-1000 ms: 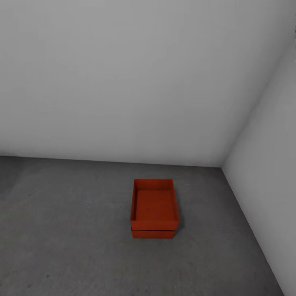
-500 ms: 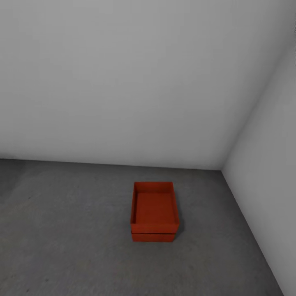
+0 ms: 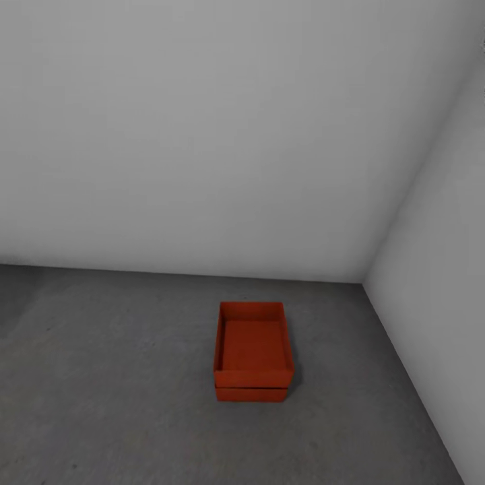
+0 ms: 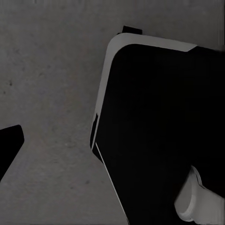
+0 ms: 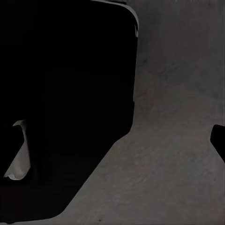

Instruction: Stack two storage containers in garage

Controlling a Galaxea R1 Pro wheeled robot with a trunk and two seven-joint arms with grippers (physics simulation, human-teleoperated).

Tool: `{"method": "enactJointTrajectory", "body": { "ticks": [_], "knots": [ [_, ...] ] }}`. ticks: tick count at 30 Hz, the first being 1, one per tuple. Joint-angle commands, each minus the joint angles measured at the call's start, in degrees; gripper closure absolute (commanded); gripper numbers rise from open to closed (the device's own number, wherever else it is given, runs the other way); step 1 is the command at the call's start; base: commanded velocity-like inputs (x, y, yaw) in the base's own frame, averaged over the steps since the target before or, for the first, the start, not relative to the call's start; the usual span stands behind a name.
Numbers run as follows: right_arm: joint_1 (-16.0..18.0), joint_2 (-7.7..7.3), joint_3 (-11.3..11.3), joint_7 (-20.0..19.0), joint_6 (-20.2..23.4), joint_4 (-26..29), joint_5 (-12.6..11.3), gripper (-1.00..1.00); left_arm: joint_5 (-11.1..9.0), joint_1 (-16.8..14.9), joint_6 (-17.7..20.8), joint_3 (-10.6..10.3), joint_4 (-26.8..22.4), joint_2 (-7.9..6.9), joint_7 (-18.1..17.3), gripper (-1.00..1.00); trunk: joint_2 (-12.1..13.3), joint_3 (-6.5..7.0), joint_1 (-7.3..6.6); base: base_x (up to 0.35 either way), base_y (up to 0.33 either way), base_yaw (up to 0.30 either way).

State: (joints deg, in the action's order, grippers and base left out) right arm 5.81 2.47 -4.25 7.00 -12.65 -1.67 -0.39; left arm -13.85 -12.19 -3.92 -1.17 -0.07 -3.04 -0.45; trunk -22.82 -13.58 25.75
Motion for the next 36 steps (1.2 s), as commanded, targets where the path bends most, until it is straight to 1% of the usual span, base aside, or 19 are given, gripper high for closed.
{"method": "enactJointTrajectory", "body": {
  "ticks": [1, 4, 7, 20, 36],
  "knots": [
    [0.08, 0.01, -0.42, 0.3, -0.27, -0.18, -0.04, -1.0, -0.39, -0.01, -0.38, -0.15, 0.05, 0.02, -0.15, -1.0, -0.1, 0.0, 0.03, 0.0, 0.0, 0.0],
    [0.08, 0.07, -0.36, 0.28, -0.27, -0.18, -0.11, -1.0, -0.08, 0.05, -0.74, -0.21, -0.03, 0.11, -0.31, -1.0, -0.1, 0.27, 0.03, 0.0, 0.0, 0.0],
    [0.08, -0.36, -0.24, 0.21, -0.27, -0.18, -0.31, -1.0, 0.28, 0.06, -0.82, -0.23, -0.1, 0.21, -0.33, -1.0, -0.1, 0.55, 0.03, 0.0, 0.0, 0.0],
    [0.07, -0.51, -0.23, 0.21, -0.27, -0.18, -0.32, -1.0, -0.02, 0.06, -0.78, -0.24, -0.1, 0.14, -0.86, -1.0, -0.1, 1.75, 0.03, 0.0, 0.0, 0.0],
    [0.08, -0.36, -0.29, 0.21, -0.26, -0.18, -0.23, -1.0, -0.06, 0.06, -0.73, -0.32, -0.1, -0.03, -0.86, -1.0, -0.1, 3.22, 0.03, 0.0, 0.0, 0.0]
  ]
}}
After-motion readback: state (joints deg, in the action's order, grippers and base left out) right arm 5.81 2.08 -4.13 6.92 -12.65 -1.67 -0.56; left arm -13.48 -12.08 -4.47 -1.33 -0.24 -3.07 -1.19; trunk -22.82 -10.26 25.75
